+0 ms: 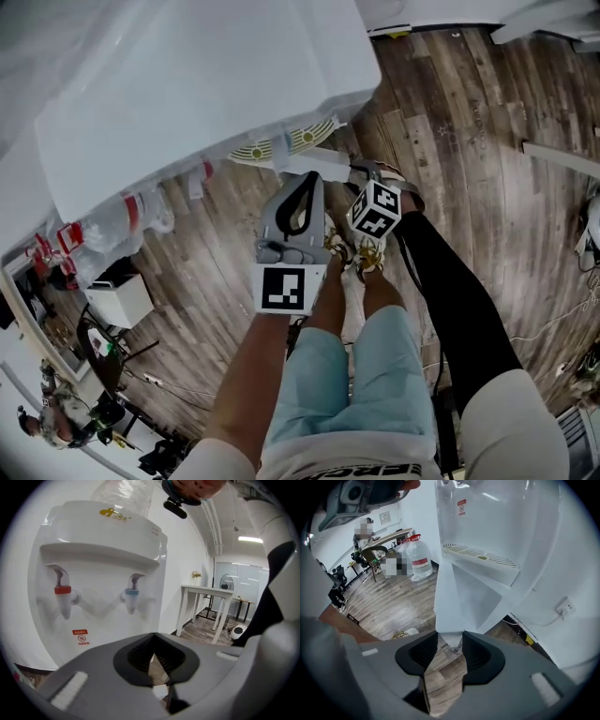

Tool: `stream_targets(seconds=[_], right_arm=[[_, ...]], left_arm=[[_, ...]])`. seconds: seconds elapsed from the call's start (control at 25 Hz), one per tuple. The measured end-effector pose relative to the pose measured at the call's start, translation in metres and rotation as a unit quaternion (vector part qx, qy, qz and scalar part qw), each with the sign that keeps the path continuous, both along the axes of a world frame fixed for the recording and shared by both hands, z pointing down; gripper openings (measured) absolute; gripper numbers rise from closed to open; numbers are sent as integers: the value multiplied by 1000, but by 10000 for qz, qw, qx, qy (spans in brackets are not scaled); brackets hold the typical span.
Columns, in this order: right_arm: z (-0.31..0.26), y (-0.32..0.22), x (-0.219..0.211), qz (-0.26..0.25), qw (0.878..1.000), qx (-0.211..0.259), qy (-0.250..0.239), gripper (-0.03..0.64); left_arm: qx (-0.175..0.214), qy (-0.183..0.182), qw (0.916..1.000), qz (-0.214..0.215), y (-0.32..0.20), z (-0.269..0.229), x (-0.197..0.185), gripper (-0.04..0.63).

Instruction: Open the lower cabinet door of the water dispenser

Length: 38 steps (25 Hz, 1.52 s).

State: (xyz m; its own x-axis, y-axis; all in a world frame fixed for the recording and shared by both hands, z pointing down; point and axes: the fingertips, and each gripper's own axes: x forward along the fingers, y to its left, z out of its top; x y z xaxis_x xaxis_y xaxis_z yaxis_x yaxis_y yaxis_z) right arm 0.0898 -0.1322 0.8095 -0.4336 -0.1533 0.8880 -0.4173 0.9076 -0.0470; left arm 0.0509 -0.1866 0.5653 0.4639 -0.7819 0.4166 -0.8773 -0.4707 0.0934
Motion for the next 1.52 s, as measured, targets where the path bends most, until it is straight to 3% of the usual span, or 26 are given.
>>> stream_targets(seconds=[0.36, 0.72, 1.08, 1.52], right_arm=[[2, 11, -4, -183, 9996, -160, -114, 160], [3, 51, -28, -800, 9962, -337, -91, 160], [1, 84, -54, -1082, 9936, -327, -25, 158], [-4, 119, -97, -1272, 9907, -466, 113, 158]], left_arm=[[49, -224, 9981, -566, 20, -7, -23, 55], [110, -279, 9935, -1100, 40, -10, -70, 55], [94, -352, 9912, -1273, 66, 2, -114, 55], [8, -185, 9911, -1319, 83, 1, -158, 55]])
